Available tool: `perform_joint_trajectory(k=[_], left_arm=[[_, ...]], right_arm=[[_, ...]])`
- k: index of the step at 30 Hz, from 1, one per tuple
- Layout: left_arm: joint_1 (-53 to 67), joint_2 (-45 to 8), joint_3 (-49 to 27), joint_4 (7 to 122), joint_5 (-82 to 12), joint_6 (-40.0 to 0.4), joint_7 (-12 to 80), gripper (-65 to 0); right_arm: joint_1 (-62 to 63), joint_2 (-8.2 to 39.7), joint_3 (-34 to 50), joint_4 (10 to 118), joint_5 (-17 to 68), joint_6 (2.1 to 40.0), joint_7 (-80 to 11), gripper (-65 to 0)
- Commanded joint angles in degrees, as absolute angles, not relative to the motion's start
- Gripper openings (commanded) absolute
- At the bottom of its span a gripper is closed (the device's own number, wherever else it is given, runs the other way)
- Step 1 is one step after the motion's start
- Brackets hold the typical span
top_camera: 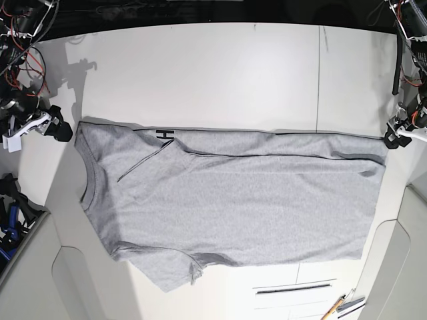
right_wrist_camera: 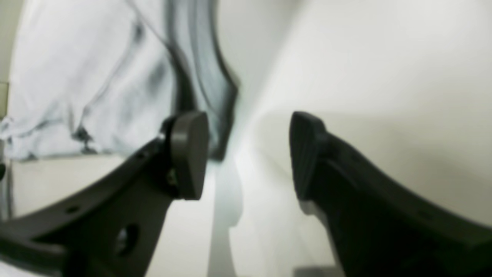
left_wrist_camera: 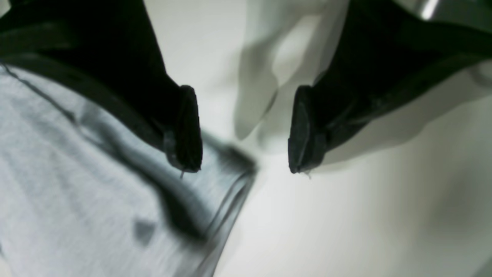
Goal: Fold the T-shirt properly
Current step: 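Lift the pinched edge and drag the shirt toward the robot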
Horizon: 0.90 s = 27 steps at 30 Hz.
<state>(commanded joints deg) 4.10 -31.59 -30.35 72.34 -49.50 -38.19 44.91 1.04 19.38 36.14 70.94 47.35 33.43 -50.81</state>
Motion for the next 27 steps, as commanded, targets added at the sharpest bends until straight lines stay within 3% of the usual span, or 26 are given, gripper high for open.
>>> perform_joint_trajectory(k=[13, 22, 24, 27], left_arm=[[3.44, -23.75, -30.28, 71.18, -46.92, -38.19, 38.79, -25.7], [2.85, -22.57, -28.14, 71.18, -43.86, -38.17, 35.99, -25.9], [2.87, -22.57, -28.14, 71.18, -43.55, -38.17, 36.05, -27.0], [2.87, -22.57, -28.14, 71.18, -42.13, -38.17, 36.10, -46.9]], right_arm=[[0.32, 13.85, 32.62, 70.91, 47.88, 33.50, -46.70, -31.4], [3.33, 13.15, 26.63, 70.91, 46.26, 33.41, -44.75, -31.6], [3.33, 13.15, 25.52, 70.91, 46.22, 33.41, -44.77, -37.2], [3.33, 13.15, 24.73, 70.91, 45.84, 33.43, -44.53, -56.3]])
